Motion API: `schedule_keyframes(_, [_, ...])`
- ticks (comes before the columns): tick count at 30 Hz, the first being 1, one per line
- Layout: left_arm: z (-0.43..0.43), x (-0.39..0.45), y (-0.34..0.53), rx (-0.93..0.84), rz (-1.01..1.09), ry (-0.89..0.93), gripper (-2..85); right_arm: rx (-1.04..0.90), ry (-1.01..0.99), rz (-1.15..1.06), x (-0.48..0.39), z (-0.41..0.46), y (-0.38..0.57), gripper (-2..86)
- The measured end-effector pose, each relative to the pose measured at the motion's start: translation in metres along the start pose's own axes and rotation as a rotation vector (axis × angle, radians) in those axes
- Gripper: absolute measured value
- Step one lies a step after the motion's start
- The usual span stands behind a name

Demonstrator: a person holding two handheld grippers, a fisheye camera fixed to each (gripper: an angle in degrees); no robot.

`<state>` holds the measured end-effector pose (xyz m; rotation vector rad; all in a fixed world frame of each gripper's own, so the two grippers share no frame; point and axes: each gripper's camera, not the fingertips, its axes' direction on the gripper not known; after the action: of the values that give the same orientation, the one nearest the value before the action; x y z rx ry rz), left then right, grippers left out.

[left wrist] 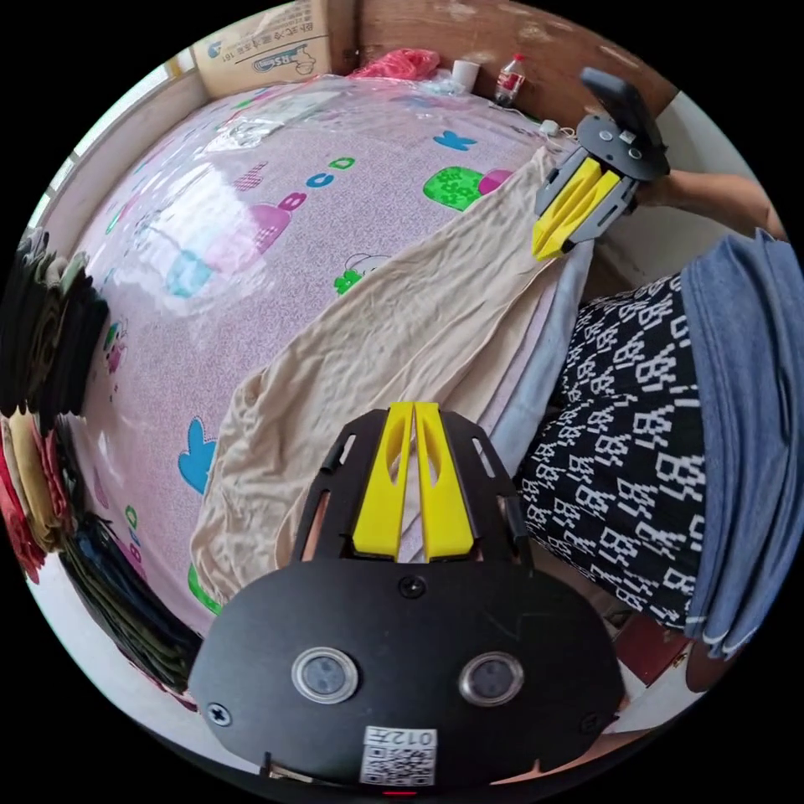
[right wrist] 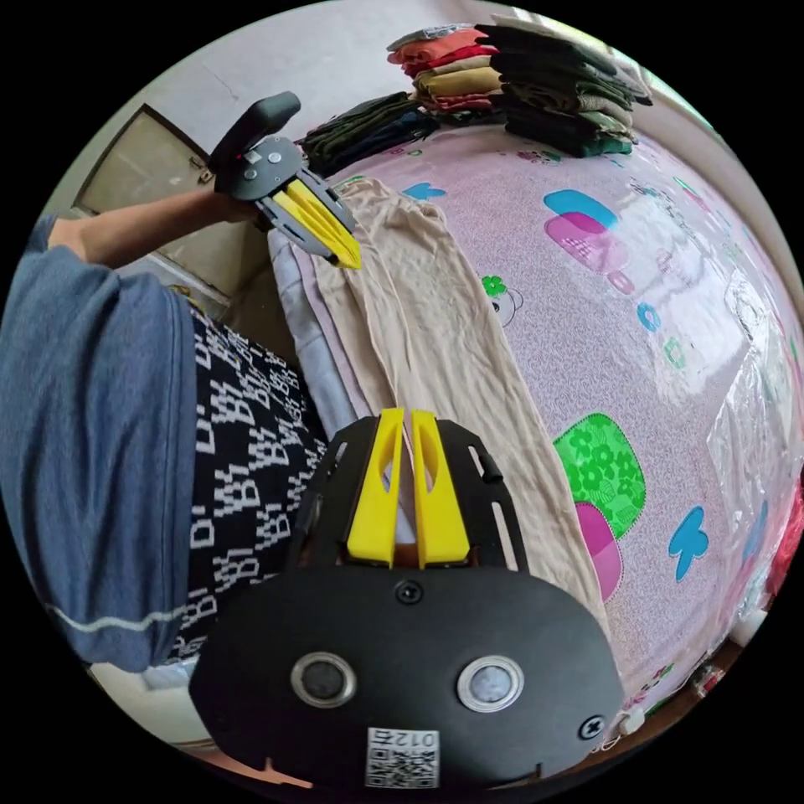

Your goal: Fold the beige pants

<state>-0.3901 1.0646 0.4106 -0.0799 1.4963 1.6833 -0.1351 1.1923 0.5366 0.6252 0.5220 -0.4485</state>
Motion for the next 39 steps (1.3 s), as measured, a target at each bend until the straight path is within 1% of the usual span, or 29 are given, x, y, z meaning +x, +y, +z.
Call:
schedule_keyframes(5, [0.024,0.007,-0.019,-0.035,0.038,0.047,0.4,0.007,-0.036,-0.050,-0.020,0.034,-0.041,1.9])
schedule_keyframes(11, [0.041,0.021,-0.023,-0.099,0.067,0.069,0.4,-0.035,0.006,-0.150,-0.049,0.065,-0.074,1.8])
schedule_keyframes(13, [0.043,0.023,-0.019,-0.099,0.044,0.074,0.3,-0.054,0.004,-0.156,-0.052,0.075,-0.081,1.7])
schedule_keyframes(15, [0.042,0.020,-0.011,-0.075,-0.021,0.072,0.3,-0.086,0.002,-0.153,-0.055,0.087,-0.087,1.3])
schedule_keyframes(19, [0.034,0.009,0.000,0.002,-0.163,0.041,0.3,-0.150,-0.092,-0.235,-0.073,0.098,-0.090,0.6])
schedule_keyframes(21, [0.031,0.004,-0.003,0.024,-0.190,0.005,0.3,-0.075,-0.073,-0.226,-0.079,0.086,-0.090,0.4])
schedule_keyframes(23, [0.032,0.004,-0.013,0.017,-0.177,-0.031,0.2,-0.005,-0.054,-0.157,-0.072,0.074,-0.094,0.3])
schedule_keyframes(24, [0.034,0.003,-0.020,0.009,-0.167,-0.054,0.2,0.028,-0.012,-0.107,-0.066,0.071,-0.098,0.2])
schedule_keyframes(26, [0.041,0.005,-0.031,-0.021,-0.134,-0.039,0.2,0.020,0.016,-0.047,-0.057,0.076,-0.107,0.1])
schedule_keyframes(28, [0.050,0.009,-0.038,-0.088,-0.095,-0.037,0.2,-0.036,0.005,-0.015,-0.051,0.090,-0.117,0.1])
schedule_keyframes(29, [0.053,0.012,-0.038,-0.116,-0.081,-0.043,0.2,-0.059,-0.002,-0.022,-0.053,0.097,-0.122,0.0])
schedule_keyframes(32, [0.042,0.021,-0.031,-0.122,-0.074,-0.026,0.3,-0.107,-0.040,-0.093,-0.070,0.105,-0.127,0.0])
schedule_keyframes(35, [0.030,0.036,-0.013,-0.116,-0.060,-0.067,0.3,-0.100,-0.025,-0.175,-0.089,0.103,-0.122,0.1])
schedule_keyframes(38, [0.031,0.044,0.006,-0.159,-0.065,-0.017,0.3,-0.165,-0.091,-0.217,-0.096,0.113,-0.123,0.1])
schedule_keyframes(39, [0.026,0.043,0.013,-0.136,-0.087,-0.011,0.3,-0.118,-0.073,-0.208,-0.097,0.106,-0.125,0.2])
